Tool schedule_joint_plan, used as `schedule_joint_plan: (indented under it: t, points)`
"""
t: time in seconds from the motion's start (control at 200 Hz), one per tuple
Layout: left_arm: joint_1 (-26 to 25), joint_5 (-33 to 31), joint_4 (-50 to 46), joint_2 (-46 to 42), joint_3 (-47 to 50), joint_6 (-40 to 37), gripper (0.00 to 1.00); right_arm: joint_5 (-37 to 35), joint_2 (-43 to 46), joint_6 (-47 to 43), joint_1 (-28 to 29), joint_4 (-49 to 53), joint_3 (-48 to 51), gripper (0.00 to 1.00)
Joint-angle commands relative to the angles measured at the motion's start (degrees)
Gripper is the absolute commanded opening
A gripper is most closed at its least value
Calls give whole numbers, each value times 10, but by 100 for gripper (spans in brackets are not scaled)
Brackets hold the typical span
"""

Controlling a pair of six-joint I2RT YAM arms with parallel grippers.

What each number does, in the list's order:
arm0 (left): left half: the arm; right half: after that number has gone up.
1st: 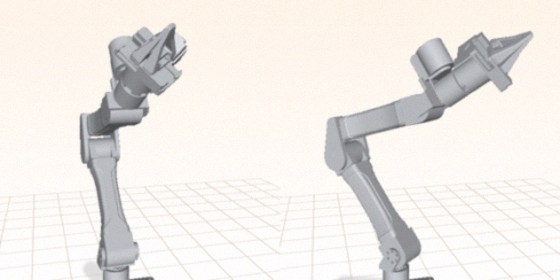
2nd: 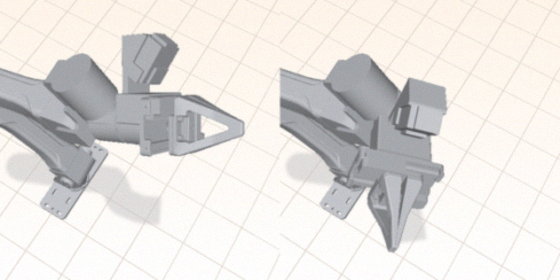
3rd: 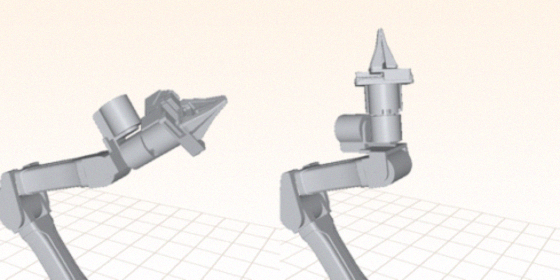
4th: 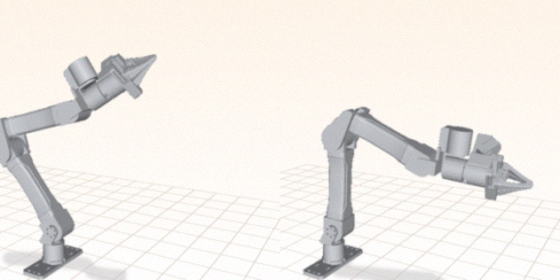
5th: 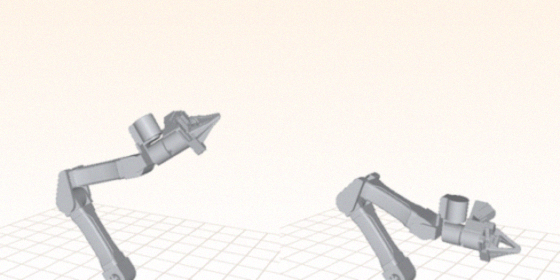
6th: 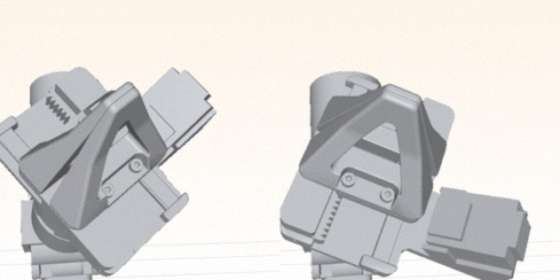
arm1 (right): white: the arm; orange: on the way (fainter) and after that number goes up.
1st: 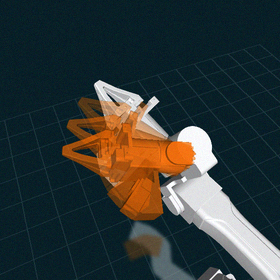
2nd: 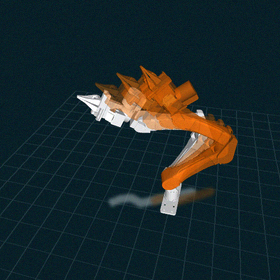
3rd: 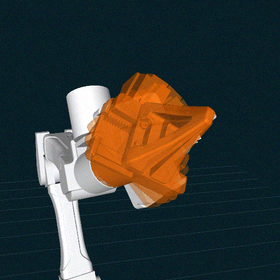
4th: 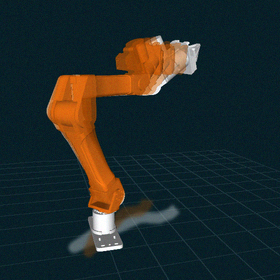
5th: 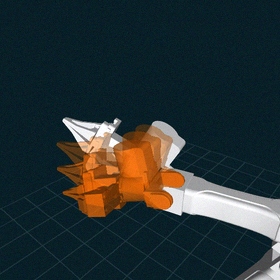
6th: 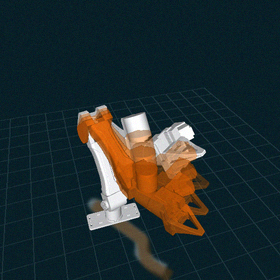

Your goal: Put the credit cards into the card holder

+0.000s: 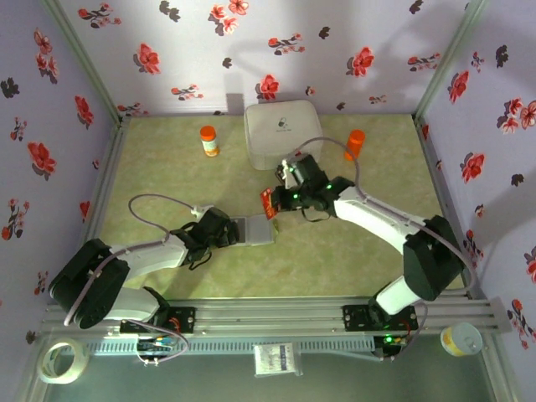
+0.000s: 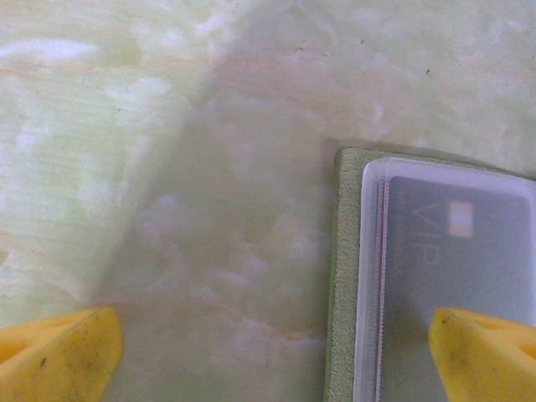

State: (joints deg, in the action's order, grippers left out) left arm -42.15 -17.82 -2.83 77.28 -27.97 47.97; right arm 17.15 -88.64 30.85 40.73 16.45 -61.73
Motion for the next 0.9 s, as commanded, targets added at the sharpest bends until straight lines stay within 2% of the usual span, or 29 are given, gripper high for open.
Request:
schedule_joint_plan:
  t: [0.0,0.27,0.895]
  points:
    - [4,0,-59,11,19,17,96,19,-28,97,17,-141,33,0]
    - [4,-6,-68,1,21,19,96,22,-88,157,45,-231,66,0]
    - [4,-6,-81,-14,10,13,98,32,-172,176,54,-263,67,0]
